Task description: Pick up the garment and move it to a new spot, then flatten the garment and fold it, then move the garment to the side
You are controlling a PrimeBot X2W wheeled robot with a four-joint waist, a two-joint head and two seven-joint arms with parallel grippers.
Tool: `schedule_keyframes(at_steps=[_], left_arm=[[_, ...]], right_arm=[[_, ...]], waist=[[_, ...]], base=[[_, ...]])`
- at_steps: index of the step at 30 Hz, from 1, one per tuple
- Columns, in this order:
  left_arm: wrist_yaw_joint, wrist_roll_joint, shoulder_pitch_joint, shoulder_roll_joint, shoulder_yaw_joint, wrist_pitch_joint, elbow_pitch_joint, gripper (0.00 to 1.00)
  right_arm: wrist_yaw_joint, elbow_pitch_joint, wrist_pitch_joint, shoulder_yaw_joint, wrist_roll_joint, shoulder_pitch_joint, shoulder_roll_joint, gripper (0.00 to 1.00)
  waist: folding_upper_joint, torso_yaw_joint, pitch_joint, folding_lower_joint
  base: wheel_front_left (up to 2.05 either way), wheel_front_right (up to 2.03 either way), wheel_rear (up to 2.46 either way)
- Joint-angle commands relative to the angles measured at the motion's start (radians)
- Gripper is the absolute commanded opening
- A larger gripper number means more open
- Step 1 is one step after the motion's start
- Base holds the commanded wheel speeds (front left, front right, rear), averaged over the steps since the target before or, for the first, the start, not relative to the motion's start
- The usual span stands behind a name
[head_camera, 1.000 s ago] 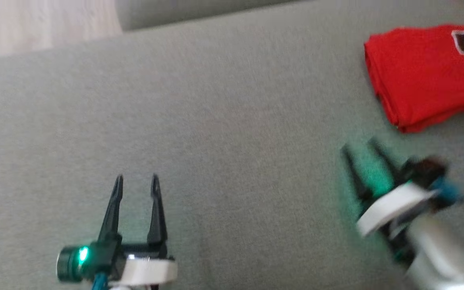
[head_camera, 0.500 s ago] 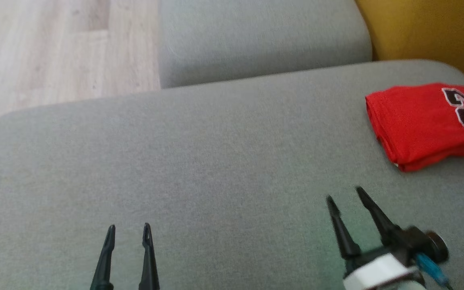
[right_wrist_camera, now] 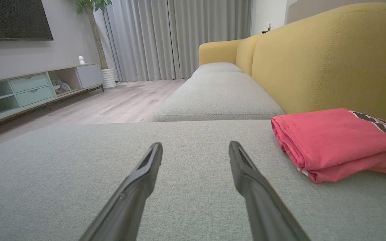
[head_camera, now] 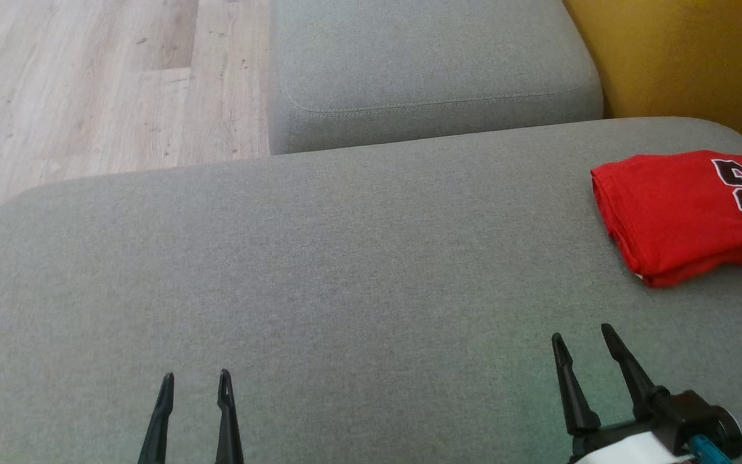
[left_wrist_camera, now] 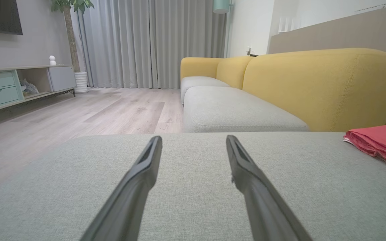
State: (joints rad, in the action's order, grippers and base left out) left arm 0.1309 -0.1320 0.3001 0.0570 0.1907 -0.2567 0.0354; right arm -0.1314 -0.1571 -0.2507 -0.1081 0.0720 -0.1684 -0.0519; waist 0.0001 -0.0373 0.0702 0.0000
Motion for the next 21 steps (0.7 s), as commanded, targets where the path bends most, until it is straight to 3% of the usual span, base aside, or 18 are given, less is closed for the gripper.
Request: schedule_keyframes(at_steps=[1,7,8,13,21], left_arm=[[0.000,0.005,-0.029,-0.007,-0.037,-0.005,0.028,1.00],[-0.002,0.016,-0.028,-0.007,-0.040,-0.005,0.013,1.00],[0.000,0.011,0.000,0.000,-0.003,0.000,-0.016,0.00],[0.000,0.000,0.008,0.000,0.002,0.001,-0.076,0.00],[-0.014,-0.104,-0.016,0.006,-0.010,0.018,-0.084,0.00]], right_arm=[[0.001,0.037,-0.011,-0.018,0.006,0.029,-0.001,1.00],[0.001,0.039,-0.011,-0.014,0.007,0.030,0.001,1.00],[0.000,0.001,0.000,0.006,0.006,0.000,0.004,0.00],[0.000,-0.059,0.003,0.003,0.016,-0.015,0.004,0.00],[0.000,-0.059,0.019,0.009,0.122,0.002,-0.004,0.00]], waist=[[-0.0001,0.000,-0.001,0.0000],[-0.0001,0.003,-0.001,0.0000],[-0.0001,0.003,-0.001,0.0000],[-0.0001,0.004,-0.002,0.0000],[-0.0001,0.006,-0.007,0.0000]], base=[[0.00,0.00,0.00],[0.00,0.00,0.00],[0.00,0.00,0.00],[0.00,0.00,0.00],[0.00,0.00,0.00]])
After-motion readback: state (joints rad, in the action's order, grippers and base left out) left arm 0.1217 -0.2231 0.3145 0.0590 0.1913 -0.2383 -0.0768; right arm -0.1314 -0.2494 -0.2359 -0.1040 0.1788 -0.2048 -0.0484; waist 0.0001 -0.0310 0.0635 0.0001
